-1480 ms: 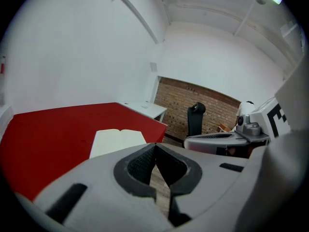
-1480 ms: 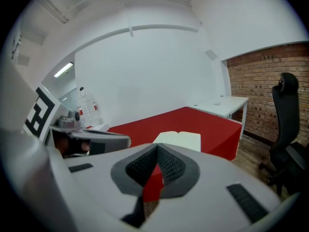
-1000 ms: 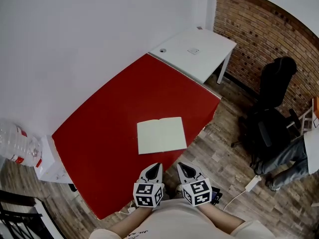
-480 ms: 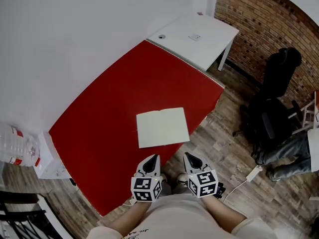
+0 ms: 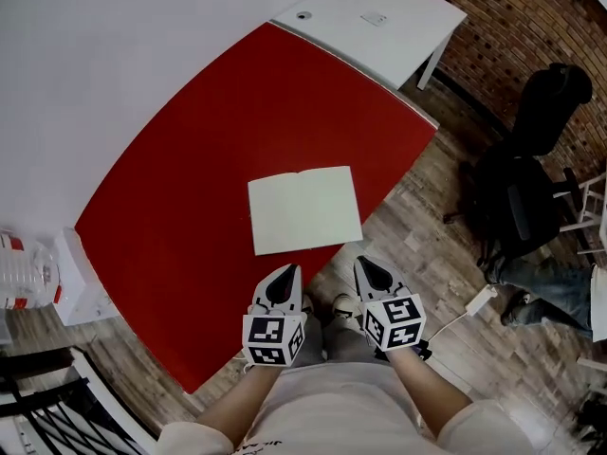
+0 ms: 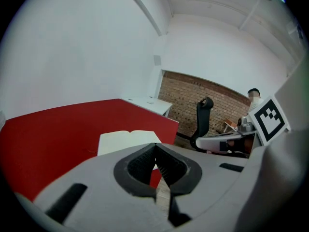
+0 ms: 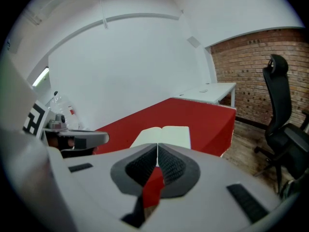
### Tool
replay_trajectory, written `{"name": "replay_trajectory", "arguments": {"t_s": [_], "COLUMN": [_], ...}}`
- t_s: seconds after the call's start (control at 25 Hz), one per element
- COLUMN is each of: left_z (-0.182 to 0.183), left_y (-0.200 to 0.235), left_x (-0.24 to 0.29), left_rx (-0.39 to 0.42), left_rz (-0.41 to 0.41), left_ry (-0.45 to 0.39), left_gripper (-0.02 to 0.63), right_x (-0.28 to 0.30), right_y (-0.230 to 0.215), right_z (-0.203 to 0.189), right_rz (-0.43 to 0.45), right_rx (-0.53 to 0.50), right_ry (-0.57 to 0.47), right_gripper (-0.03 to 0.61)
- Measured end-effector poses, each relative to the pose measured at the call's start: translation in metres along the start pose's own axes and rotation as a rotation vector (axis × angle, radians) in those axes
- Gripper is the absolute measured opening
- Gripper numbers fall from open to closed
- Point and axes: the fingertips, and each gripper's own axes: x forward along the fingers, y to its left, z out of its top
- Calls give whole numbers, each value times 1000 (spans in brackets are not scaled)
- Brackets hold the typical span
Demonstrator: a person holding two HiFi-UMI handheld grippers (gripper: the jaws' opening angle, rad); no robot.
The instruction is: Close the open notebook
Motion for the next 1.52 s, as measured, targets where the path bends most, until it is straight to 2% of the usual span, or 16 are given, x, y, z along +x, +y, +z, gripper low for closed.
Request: {"name": "replay_trajectory", "arguments": {"t_s": [0.16, 0.52, 0.6, 0.88, 1.04, 1.32, 1.52], "left_z": [-14, -37, -41, -52, -60, -69, -71], "left_y": [8, 15, 16, 22, 27, 32, 33], "left_x": [14, 39, 41, 42, 39, 35, 35], "left_rx": [15, -11, -14, -32, -38, -52, -60], "left_rz": [-11, -7, -8, 5, 20, 41, 45], "left_ry": [24, 81, 91, 118, 136, 153, 153], "left_gripper": [6, 6, 6, 6, 6, 6, 6], "right_x": [19, 56, 66, 98, 111, 120, 113], "right_y": [-14, -59, -67, -95, -98, -95, -95], "right_z": [-12, -37, -47, -83, -95, -97, -87], "right_rz": [-13, -63, -64, -58, -25, 83, 33], "right_rx": [20, 84, 121, 284, 367, 520, 458], "right_ry": [18, 43, 63, 142, 172, 173, 165], "right_gripper": [6, 11, 67, 139, 152, 149, 39]}}
